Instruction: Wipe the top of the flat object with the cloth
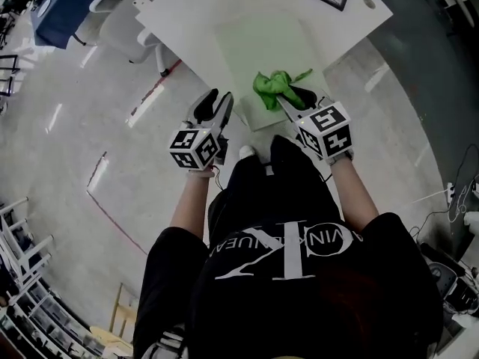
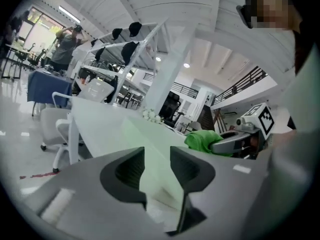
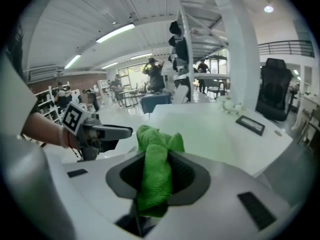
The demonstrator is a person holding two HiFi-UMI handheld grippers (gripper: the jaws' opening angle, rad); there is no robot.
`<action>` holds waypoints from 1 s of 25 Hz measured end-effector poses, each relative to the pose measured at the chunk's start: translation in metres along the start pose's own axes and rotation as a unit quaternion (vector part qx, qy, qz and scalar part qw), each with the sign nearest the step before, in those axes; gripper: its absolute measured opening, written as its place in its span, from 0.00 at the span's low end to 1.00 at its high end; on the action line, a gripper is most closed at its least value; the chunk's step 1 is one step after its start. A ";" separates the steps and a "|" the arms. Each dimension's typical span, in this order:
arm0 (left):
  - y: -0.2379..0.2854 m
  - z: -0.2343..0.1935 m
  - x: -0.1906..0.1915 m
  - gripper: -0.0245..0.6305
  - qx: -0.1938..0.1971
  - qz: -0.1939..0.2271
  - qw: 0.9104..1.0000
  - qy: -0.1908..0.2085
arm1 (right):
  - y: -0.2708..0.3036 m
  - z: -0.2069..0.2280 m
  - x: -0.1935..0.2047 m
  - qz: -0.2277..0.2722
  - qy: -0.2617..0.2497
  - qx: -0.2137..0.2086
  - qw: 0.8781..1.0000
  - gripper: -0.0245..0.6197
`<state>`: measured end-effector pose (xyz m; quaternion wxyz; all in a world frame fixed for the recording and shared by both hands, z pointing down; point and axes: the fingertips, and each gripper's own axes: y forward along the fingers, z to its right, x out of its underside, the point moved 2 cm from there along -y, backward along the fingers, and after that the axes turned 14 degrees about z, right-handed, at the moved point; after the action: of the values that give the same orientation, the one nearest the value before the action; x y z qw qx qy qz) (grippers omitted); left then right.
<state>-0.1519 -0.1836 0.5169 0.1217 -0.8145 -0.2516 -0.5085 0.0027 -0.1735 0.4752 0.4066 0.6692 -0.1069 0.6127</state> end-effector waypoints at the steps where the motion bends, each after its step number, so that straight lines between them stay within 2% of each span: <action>1: -0.007 -0.006 -0.001 0.29 -0.019 0.003 1.000 0.001 | 0.004 -0.013 0.000 -0.005 -0.011 -0.024 1.000 0.20; 6: -0.039 -0.020 -0.018 0.28 -0.095 0.037 0.995 0.009 | 0.020 -0.066 0.004 -0.048 -0.068 -0.129 0.988 0.20; 10: -0.057 -0.018 -0.023 0.28 -0.130 0.049 0.990 0.019 | 0.031 -0.080 0.023 -0.092 -0.142 -0.167 0.971 0.20; 12: -0.066 -0.017 -0.020 0.27 -0.147 0.055 0.987 0.016 | 0.035 -0.081 0.025 -0.093 -0.162 -0.170 0.968 0.20; 16: -0.078 -0.005 -0.008 0.27 -0.160 0.051 0.986 0.014 | 0.035 -0.076 0.023 -0.090 -0.156 -0.162 0.970 0.20; 21: -0.070 0.013 -0.001 0.27 -0.145 0.036 0.988 0.031 | 0.033 -0.056 0.021 -0.092 -0.154 -0.131 0.975 0.20; 25: -0.053 0.031 0.017 0.27 -0.119 0.003 0.992 0.034 | 0.023 -0.039 0.025 -0.098 -0.152 -0.115 0.977 0.20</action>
<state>-0.1503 -0.1202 0.5148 0.0339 -0.8062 -0.1824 -0.5617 -0.0346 -0.1530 0.5043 0.5175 0.7107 -0.1714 0.4447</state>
